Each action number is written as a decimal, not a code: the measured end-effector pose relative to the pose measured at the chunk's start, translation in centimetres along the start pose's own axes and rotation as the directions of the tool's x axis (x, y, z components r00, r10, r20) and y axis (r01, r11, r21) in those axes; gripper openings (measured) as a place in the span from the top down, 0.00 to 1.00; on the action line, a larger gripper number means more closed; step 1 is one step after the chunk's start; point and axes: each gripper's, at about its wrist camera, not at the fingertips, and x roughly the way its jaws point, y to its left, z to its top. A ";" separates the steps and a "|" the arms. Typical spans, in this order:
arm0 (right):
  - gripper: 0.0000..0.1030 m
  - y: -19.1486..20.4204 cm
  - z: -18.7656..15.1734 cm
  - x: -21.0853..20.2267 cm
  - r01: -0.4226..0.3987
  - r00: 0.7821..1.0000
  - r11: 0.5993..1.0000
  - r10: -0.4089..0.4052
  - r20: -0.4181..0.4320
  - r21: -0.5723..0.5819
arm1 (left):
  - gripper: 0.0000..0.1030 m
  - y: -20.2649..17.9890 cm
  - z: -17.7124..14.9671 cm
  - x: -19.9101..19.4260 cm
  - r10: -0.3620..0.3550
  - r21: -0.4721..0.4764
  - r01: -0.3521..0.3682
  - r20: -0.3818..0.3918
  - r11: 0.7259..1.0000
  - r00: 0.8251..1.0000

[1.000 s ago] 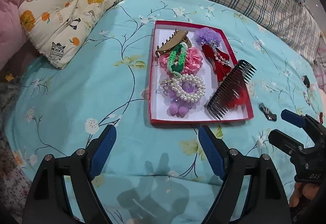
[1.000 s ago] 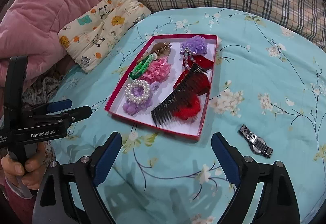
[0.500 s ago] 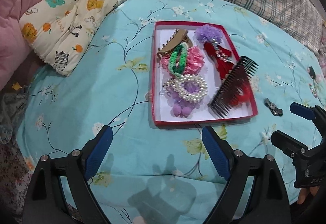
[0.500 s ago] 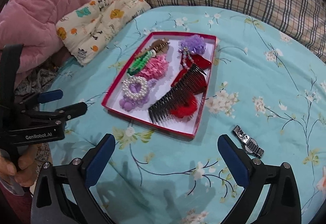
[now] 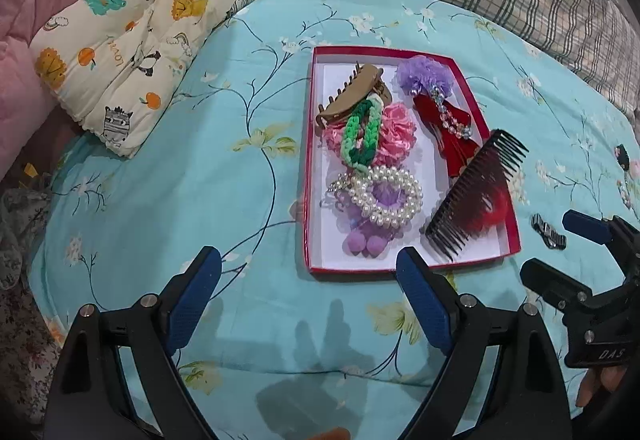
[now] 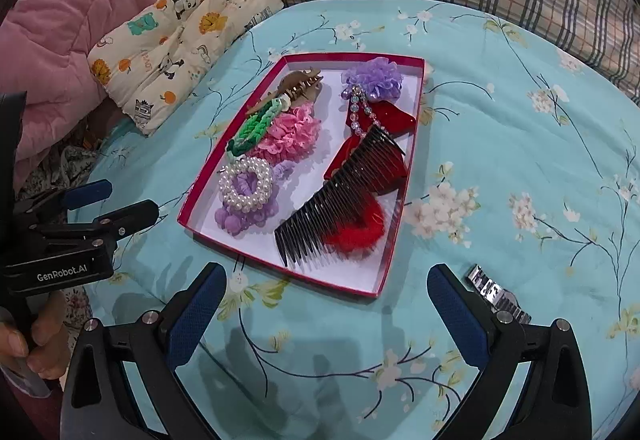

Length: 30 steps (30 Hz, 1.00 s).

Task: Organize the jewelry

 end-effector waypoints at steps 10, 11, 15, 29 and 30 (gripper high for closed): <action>0.01 -0.3 1.1 0.2 -0.001 1.000 1.000 0.001 0.009 -0.002 | 0.13 -0.5 0.6 0.5 -0.018 0.004 0.019 -0.004 1.000 1.000; 0.01 -0.3 1.2 0.2 0.000 1.000 1.000 0.000 0.010 -0.004 | 0.13 -0.5 0.6 0.5 -0.020 0.003 0.020 -0.005 1.000 1.000; 0.01 -0.2 1.5 0.4 0.013 1.000 1.000 -0.012 0.011 -0.013 | 0.13 -0.6 0.6 0.5 -0.025 0.003 0.025 -0.006 1.000 1.000; 0.01 -0.2 2.0 0.9 0.012 1.000 1.000 -0.012 0.010 -0.014 | 0.13 -0.4 0.9 1.1 -0.011 0.014 0.011 -0.010 1.000 1.000; 0.01 -0.2 2.0 0.9 0.013 1.000 1.000 -0.013 0.010 -0.014 | 0.13 -0.4 0.9 1.1 -0.009 0.014 0.009 -0.010 1.000 1.000</action>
